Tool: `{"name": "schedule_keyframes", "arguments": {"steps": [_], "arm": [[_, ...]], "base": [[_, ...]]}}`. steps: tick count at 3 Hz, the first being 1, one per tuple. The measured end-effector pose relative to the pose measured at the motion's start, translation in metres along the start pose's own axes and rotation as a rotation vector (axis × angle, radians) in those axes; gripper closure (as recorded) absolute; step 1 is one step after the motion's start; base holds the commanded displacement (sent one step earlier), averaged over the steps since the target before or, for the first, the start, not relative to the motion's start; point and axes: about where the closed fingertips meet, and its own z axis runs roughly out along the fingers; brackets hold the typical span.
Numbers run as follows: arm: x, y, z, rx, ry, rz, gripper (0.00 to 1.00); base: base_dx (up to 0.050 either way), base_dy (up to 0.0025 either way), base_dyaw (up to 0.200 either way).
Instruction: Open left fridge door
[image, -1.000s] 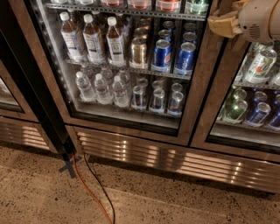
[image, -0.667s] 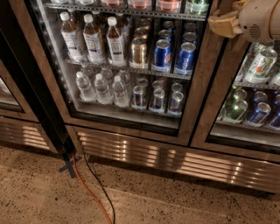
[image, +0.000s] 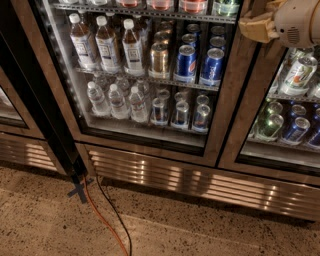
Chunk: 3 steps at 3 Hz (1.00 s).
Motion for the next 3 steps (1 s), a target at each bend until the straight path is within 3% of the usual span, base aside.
{"name": "schedule_keyframes", "arguments": {"steps": [3], "arm": [[-0.0012, 0.0032, -0.0002, -0.034, -0.001, -0.010, 1.00]], "base": [[0.000, 0.00000, 0.000]]}}
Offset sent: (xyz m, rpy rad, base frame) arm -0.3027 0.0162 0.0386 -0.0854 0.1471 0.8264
